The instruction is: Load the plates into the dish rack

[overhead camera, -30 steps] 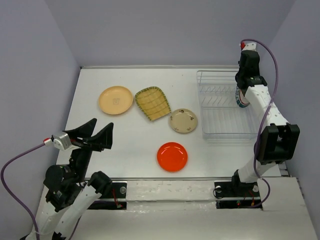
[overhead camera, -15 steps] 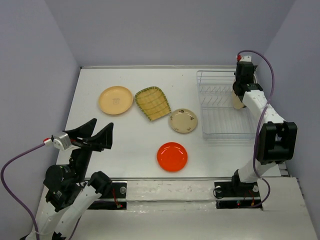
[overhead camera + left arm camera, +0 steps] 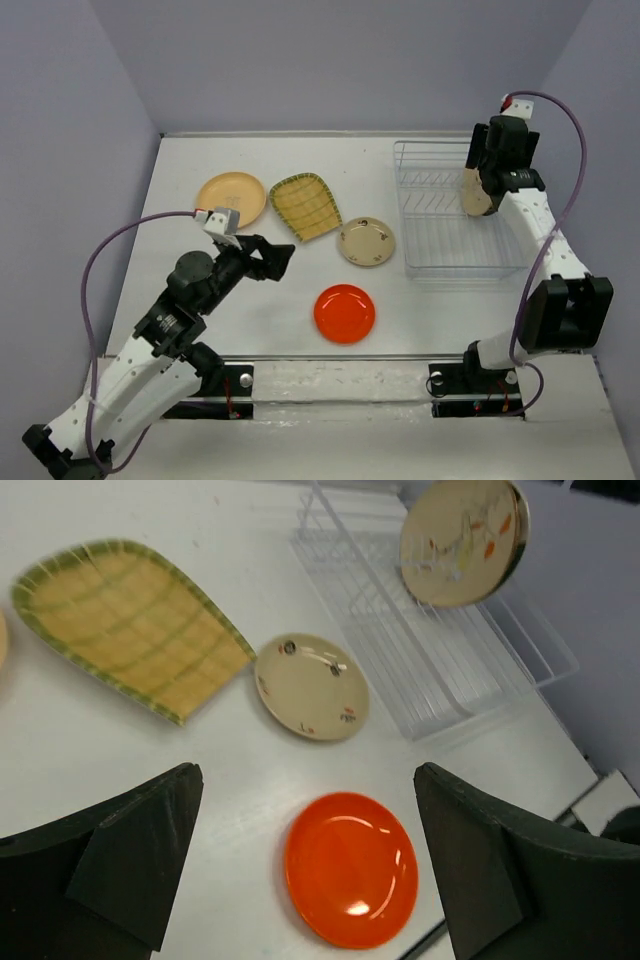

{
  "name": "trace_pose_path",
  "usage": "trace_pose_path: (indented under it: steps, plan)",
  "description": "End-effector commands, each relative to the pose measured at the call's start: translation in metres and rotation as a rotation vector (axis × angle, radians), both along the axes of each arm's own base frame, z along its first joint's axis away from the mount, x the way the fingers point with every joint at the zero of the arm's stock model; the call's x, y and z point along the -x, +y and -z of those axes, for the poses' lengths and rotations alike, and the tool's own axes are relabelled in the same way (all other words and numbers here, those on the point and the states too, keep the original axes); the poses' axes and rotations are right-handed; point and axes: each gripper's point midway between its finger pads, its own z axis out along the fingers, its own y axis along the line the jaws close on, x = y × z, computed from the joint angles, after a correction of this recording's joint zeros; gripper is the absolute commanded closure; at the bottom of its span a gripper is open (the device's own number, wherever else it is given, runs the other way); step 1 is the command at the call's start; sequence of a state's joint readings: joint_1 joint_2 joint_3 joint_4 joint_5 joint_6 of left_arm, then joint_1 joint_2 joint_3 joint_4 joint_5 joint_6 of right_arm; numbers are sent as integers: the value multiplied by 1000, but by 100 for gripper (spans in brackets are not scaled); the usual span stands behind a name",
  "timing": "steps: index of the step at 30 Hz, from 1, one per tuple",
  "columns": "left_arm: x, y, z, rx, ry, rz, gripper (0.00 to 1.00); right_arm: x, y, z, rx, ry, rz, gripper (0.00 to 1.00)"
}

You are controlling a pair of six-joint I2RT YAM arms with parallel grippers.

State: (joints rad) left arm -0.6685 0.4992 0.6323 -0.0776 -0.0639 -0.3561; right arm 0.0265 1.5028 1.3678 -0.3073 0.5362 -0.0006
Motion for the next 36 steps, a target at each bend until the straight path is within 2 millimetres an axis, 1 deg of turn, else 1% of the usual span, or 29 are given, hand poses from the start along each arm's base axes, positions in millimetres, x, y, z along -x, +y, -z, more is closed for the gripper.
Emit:
trace_pose_path:
  steps: [1,2,3,4,5,6,7,8,9,10,11,13,14,15,16,17,18,19,22,23,26,27,28,29,30,31,33,34,36]
  plan:
    - [24,-51,27,95,177,261,1,16,46,-53,-239,-189,-159,16]
    - [27,-61,56,108,274,291,4,25,65,-67,-297,-240,-219,16]
    - [29,-64,71,115,321,300,8,30,80,-69,-334,-249,-273,15]
    - [29,-69,78,133,339,309,11,35,100,-58,-387,-232,-352,15]
    - [33,-71,109,113,420,311,21,48,119,-68,-440,-273,-412,15]
    - [32,-73,117,134,448,303,32,54,138,-71,-483,-289,-500,15]
    - [36,-72,145,105,512,286,38,62,152,-53,-521,-256,-543,16]
    - [37,-72,156,93,539,279,46,69,162,-49,-560,-257,-568,16]
    - [37,-71,166,79,560,267,49,82,178,-54,-578,-274,-625,16]
    - [42,-73,184,44,603,267,51,89,187,-52,-596,-271,-661,17]
    - [44,-75,190,30,618,272,52,95,195,-36,-622,-240,-670,18]
    - [48,-80,205,-9,648,282,52,110,216,-32,-657,-227,-752,21]
    - [52,-87,207,-23,650,303,53,117,224,-16,-691,-186,-771,21]
    - [54,-87,214,-44,665,304,53,119,228,-12,-699,-180,-778,22]
    - [54,-90,223,-62,683,307,53,126,239,-8,-716,-167,-816,22]
    - [56,-92,227,-67,694,317,53,128,243,-2,-725,-152,-823,23]
    - [57,-94,231,-72,704,325,53,132,247,11,-739,-122,-825,23]
    - [57,-96,237,-75,714,331,53,133,249,16,-741,-115,-830,23]
    - [58,-102,243,-73,725,353,58,137,253,38,-759,-68,-825,25]
    - [58,-101,252,-95,738,346,64,139,257,41,-766,-58,-836,26]
    - [57,-99,260,-118,748,333,78,147,267,49,-784,-30,-885,28]
    - [56,-99,258,-117,738,331,89,152,274,51,-789,-8,-930,28]
    - [56,-98,257,-114,732,330,94,155,277,52,-792,5,-955,28]
    - [54,-98,254,-111,720,327,94,158,280,54,-793,19,-982,26]
    - [53,-99,249,-101,708,329,94,161,284,55,-784,34,-1023,24]
    - [52,-101,234,-71,672,339,94,171,294,58,-806,77,-1090,23]
    - [50,-99,220,-56,642,331,94,182,306,63,-816,129,-1179,19]
    - [46,-102,194,-16,573,345,94,188,311,65,-821,152,-1209,19]
    - [40,-100,170,-1,512,328,95,195,320,64,-813,171,-1268,16]
